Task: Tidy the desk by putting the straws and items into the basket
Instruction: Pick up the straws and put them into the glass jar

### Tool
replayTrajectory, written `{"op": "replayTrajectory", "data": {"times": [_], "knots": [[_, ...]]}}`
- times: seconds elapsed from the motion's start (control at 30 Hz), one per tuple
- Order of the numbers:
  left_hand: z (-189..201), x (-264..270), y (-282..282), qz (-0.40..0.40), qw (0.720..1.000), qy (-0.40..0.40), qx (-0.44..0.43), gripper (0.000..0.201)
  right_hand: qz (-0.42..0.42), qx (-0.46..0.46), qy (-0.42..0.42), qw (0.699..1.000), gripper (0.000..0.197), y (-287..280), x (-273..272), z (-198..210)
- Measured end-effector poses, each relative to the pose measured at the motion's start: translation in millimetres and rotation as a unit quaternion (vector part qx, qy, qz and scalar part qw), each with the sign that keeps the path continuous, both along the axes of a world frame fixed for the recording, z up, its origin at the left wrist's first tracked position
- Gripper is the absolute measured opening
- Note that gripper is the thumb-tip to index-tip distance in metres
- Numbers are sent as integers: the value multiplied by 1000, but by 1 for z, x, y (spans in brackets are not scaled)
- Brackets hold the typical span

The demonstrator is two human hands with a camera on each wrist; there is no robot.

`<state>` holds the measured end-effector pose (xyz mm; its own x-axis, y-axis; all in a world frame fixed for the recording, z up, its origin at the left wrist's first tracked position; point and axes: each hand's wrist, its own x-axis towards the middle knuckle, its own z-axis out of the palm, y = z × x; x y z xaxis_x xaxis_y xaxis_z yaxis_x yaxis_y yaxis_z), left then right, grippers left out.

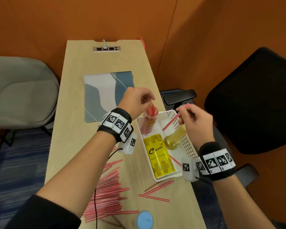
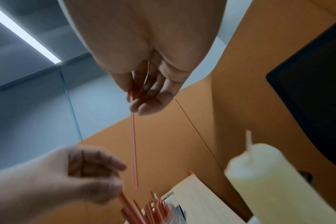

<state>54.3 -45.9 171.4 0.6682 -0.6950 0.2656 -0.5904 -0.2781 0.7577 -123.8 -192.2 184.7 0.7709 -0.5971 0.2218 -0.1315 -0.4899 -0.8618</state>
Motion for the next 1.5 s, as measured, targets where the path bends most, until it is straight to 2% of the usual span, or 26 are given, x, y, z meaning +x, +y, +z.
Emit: {"op": "replayTrajectory", "data": {"times": [0.07, 0.13, 0.2, 0.3, 0.4, 0.47, 0.57, 0.6, 0.67, 0.73, 0.8, 0.9, 0.97, 1.03, 1.13, 1.3, 1.4, 1.5], "knots": [[-12, 0, 0, -5, 999, -3, 54, 17, -16, -10, -35, 999, 15, -8, 15, 10], [-23, -2, 2, -2, 995, -31, 97, 33, -12, -36, -55, 998, 14, -11, 31, 16], [-31, -2, 9, 20, 995, -44, 90, 45, -1, -52, -66, 996, 14, -12, 48, 17], [-44, -1, 30, 79, 996, -24, 35, 35, 24, -74, -58, 995, 14, -11, 72, 5], [-70, -3, 71, 141, 989, 29, 37, 22, 65, -129, 36, 989, 21, -8, 89, -19], [-92, -8, 104, 188, 977, 69, 77, 21, 53, -145, 67, 986, 31, -5, 90, -33], [-123, -23, 154, 234, 947, 112, 192, 20, 14, -125, 29, 992, 27, 11, 77, -43], [-132, -30, 168, 237, 934, 131, 232, 21, 21, -118, 25, 993, 22, 23, 71, -48], [-147, -46, 192, 235, 910, 164, 299, 23, 92, -115, 65, 987, 12, 54, 55, -62], [-158, -64, 207, 226, 897, 178, 335, 22, 211, -123, 134, 960, 8, 91, 34, -87], [-164, -82, 217, 209, 894, 181, 352, 23, 312, -93, 238, 915, 5, 124, 13, -120], [-172, -102, 226, 192, 894, 194, 355, 30, 376, -90, 390, 836, 16, 159, -14, -169], [-178, -110, 231, 190, 896, 196, 350, 27, 383, -149, 423, 807, 23, 172, -28, -192], [-182, -116, 234, 193, 903, 191, 334, 21, 363, -174, 418, 814, 23, 178, -38, -204], [-187, -121, 238, 208, 909, 198, 303, 11, 332, -188, 395, 836, 8, 180, -46, -208], [-188, -122, 242, 202, 919, 181, 286, 4, 333, -190, 384, 840, 16, 172, -52, -202], [-186, -118, 246, 197, 924, 167, 282, 11, 322, -147, 357, 864, 16, 164, -54, -196], [-180, -113, 249, 190, 929, 168, 270, 13, 290, -42, 337, 895, 10, 156, -57, -182]]}}
